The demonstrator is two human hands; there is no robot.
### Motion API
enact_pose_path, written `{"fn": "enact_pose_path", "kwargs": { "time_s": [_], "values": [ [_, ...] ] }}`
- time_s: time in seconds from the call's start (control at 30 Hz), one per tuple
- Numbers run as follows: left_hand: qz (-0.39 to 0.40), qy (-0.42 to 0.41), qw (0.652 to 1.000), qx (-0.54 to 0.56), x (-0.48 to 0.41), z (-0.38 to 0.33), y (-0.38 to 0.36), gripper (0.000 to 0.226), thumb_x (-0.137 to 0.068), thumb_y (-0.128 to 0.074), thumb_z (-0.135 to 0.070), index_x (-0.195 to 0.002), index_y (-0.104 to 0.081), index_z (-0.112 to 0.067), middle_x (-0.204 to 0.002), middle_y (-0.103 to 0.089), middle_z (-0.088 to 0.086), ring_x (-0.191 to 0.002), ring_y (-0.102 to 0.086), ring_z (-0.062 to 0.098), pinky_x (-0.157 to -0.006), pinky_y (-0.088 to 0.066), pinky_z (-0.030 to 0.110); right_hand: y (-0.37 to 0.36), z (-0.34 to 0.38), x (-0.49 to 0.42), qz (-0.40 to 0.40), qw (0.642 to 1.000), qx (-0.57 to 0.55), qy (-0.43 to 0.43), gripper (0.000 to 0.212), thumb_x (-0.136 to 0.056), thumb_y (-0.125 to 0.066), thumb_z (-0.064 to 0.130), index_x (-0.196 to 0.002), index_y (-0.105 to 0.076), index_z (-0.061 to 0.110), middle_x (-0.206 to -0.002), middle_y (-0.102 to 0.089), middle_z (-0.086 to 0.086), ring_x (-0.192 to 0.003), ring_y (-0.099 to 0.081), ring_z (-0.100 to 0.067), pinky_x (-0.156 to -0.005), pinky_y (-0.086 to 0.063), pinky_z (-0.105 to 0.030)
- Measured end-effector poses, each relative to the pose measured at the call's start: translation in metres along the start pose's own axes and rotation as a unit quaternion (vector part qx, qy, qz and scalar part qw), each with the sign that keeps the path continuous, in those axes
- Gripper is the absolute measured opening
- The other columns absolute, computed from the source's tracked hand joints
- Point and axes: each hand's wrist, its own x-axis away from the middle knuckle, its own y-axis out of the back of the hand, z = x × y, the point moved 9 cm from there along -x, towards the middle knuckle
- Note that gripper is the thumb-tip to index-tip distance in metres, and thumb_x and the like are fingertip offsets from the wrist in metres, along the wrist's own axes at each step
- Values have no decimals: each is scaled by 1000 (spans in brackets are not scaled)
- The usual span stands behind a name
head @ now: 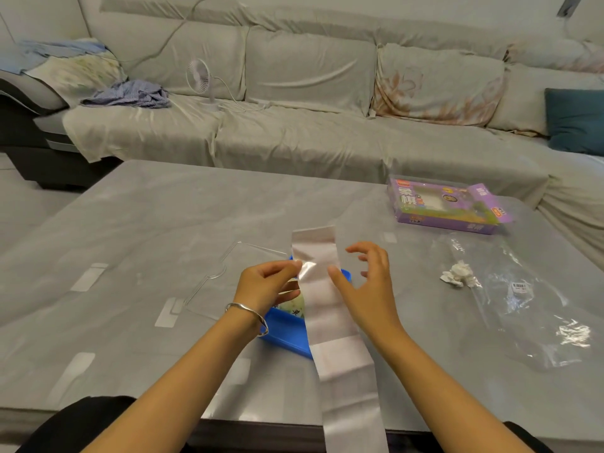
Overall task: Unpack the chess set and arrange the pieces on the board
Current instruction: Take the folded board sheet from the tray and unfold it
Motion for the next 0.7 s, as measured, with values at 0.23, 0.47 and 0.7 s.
{"fn": "enact_pose_path", "kwargs": {
  "time_s": [0.23, 0.47, 0.7],
  "values": [
    [29, -24, 999, 6, 6, -2, -12, 11, -80, -68, -20, -86, -71, -11, -77, -73, 4, -72, -70, 15, -57, -52, 19, -50, -3, 13, 172, 969, -148, -96, 48, -83, -64, 37, -128, -56, 23, -121, -62, 9, -112, -58, -5, -98, -48, -26],
    [46, -32, 998, -1, 1, -13, -10, 21, -80, -65, -28, -90, -68, -10, -75, -71, 0, -68, -68, 9, -58, -53, 19, -46, -3, 12, 186, 946, -217, -154, 21, -92, -55, 23, -109, -67, 24, -100, -72, 2, -91, -68, -12, -70, -55, -20],
    [37, -2, 999, 12, -18, -20, 15, 14, -96, -45, -21, -94, -56, -12, -81, -63, 3, -72, -60, 15, -61, -52, 26, -11, -27, -2, 80, 959, -177, -206, 29, -97, -46, 26, -92, -70, 9, -86, -73, -5, -83, -68, -21, -73, -52, -28]
  ]
}}
